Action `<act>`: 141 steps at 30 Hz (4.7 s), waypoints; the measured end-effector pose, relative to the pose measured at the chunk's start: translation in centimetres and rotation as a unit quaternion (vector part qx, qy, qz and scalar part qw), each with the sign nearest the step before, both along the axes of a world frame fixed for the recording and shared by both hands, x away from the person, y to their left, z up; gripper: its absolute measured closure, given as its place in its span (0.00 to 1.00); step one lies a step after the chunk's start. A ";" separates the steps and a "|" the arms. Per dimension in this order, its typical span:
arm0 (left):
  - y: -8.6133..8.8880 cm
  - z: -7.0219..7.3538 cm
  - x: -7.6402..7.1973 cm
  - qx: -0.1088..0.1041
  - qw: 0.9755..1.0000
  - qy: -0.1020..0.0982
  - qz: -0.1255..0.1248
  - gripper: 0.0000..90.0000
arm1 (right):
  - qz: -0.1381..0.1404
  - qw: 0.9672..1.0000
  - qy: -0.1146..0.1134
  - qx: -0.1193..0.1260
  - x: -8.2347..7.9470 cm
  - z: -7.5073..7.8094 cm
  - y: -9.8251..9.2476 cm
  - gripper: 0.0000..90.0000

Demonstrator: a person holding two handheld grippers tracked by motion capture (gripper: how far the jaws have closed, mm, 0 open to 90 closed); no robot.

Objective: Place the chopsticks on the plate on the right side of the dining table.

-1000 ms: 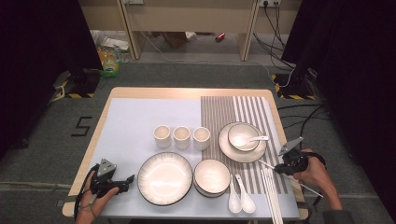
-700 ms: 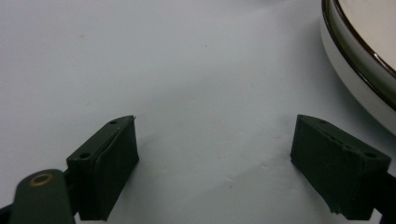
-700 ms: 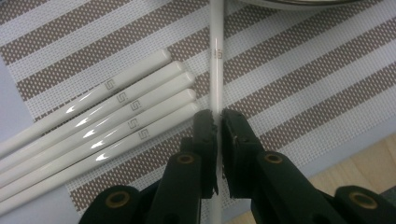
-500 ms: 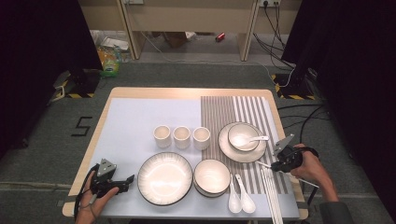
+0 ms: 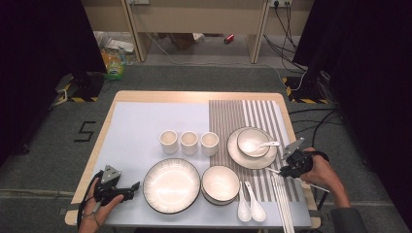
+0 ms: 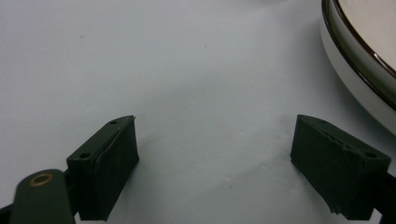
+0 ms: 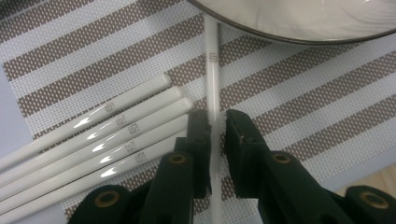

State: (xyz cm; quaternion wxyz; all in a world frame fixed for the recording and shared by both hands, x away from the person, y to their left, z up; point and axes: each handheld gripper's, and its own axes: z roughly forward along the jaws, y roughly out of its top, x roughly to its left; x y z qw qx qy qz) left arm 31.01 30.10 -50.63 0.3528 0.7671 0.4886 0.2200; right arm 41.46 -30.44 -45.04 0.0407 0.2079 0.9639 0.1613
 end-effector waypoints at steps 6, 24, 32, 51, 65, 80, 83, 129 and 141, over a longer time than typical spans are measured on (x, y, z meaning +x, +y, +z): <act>0.0 0.0 0.0 -0.002 1.000 0.000 0.001 0.15 | -0.049 0.999 -0.017 0.003 -0.7 1.6 -1.2 0.83; 0.1 0.1 0.0 0.002 1.000 0.008 -0.004 0.15 | -0.099 0.994 -0.003 -0.056 -2.5 0.5 -1.9 0.88; 0.1 0.1 0.0 0.002 1.000 0.008 -0.004 0.15 | -0.017 0.997 -0.004 -0.071 -1.6 0.2 -1.3 0.94; 0.1 0.1 0.0 0.002 1.000 0.009 -0.004 0.15 | 0.051 0.995 -0.006 -0.080 -0.2 0.2 -0.8 0.94; 0.1 0.1 0.0 0.002 1.000 0.008 -0.004 0.15 | 0.083 0.994 -0.001 -0.069 -0.6 0.2 -0.7 0.94; 0.1 0.1 0.0 0.002 1.000 0.008 -0.004 0.15 | 0.107 0.991 -0.005 -0.082 0.5 0.3 1.5 0.93; 0.1 0.1 0.0 0.002 1.000 0.008 -0.004 0.15 | 0.076 0.995 -0.008 -0.068 0.4 0.7 1.2 0.87; 0.1 0.1 0.0 0.002 1.000 0.008 -0.004 0.15 | -0.323 0.943 0.073 0.028 -0.9 0.6 -3.3 0.59; 0.1 0.1 0.0 0.002 1.000 0.008 -0.004 0.15 | -0.355 0.934 0.019 0.023 0.6 0.3 -1.0 0.57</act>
